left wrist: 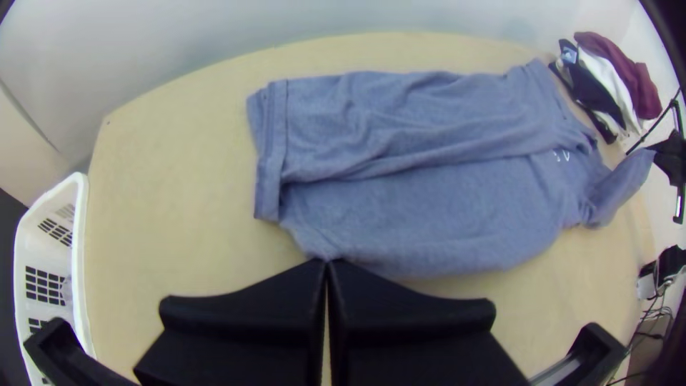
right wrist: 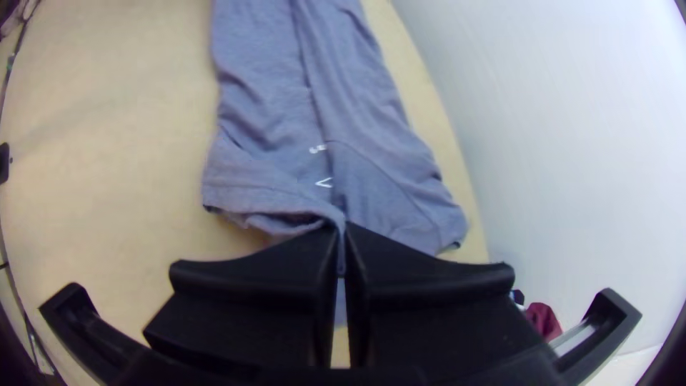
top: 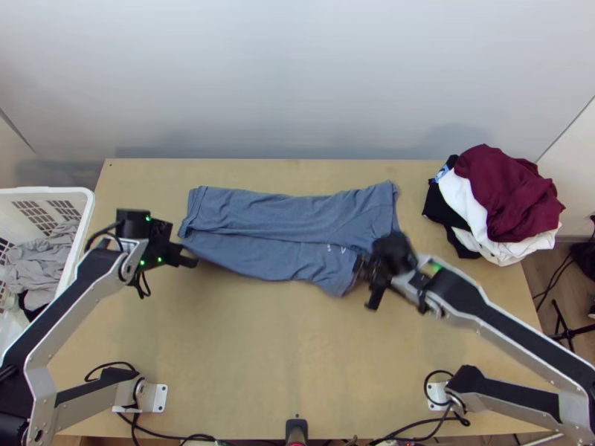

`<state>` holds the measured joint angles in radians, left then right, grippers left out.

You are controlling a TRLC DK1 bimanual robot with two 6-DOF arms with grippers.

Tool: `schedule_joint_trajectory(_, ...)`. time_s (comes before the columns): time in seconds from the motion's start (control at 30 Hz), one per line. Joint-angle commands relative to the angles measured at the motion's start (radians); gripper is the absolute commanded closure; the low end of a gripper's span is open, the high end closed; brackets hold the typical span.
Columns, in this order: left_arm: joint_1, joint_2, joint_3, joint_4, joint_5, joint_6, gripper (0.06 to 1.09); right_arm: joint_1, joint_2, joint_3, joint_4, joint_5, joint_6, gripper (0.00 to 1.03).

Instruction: Fold the t-shirt

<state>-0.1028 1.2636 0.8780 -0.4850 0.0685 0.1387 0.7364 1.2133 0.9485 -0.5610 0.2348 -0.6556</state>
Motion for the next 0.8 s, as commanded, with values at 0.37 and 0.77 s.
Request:
schedule_joint_trajectory(0.37, 0.068, 0.369, 0.518, -0.135, 0.001, 0.019, 1.05, -0.384, 0.293, 0.2, 0.294, -0.106, -0.207, 1.0)
schedule_joint_trajectory(0.77, 0.091, 0.732, 0.868, -0.218, -0.006, -0.011, 1.05, -0.505, 0.595, 0.319, 0.503, -0.123, -0.294, 1.0)
